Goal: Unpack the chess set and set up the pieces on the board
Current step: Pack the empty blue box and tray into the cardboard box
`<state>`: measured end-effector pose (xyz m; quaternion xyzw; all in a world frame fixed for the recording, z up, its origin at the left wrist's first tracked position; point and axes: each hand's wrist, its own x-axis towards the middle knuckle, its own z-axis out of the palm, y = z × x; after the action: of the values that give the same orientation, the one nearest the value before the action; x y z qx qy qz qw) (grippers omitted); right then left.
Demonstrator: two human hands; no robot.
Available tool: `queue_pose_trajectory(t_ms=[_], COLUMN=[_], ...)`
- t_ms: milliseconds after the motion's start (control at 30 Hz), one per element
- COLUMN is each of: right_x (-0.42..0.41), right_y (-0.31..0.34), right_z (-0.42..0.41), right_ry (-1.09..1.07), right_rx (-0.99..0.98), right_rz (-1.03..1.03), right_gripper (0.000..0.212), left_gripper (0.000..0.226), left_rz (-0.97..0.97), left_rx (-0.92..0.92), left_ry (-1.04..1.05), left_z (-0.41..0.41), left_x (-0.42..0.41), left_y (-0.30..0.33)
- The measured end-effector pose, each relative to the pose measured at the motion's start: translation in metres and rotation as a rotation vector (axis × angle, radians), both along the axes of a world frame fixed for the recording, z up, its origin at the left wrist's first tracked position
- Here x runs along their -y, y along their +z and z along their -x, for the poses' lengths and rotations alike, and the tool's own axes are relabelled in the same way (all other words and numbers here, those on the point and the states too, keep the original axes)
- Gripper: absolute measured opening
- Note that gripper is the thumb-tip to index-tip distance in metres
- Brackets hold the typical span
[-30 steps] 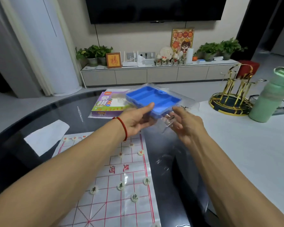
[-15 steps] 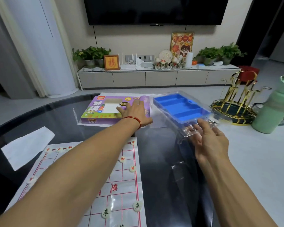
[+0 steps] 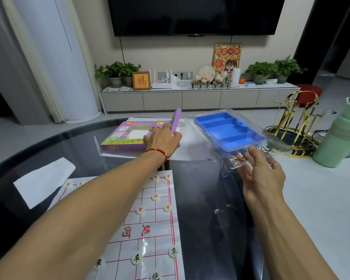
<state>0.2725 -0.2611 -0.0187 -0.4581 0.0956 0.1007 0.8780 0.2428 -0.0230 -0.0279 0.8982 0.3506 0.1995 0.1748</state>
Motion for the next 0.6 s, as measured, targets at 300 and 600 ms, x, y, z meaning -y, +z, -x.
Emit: queue_pose_trajectory(t_ms=[300,600], right_x=[0.01,0.024], right_y=[0.015,0.035], right_z=[0.028,0.052], right_ry=[0.225,0.511], right_rx=[0.052,0.069], right_rz=[-0.07,0.014], right_gripper=[0.038,0.012], left_gripper=[0.027,0.024], left_rz=[0.095,0.378], left_rx=[0.271,0.427], left_ry=[0.014,-0.024], left_z=[0.067,0.118], left_x=[-0.031,-0.046], left_y=[0.03,0.043])
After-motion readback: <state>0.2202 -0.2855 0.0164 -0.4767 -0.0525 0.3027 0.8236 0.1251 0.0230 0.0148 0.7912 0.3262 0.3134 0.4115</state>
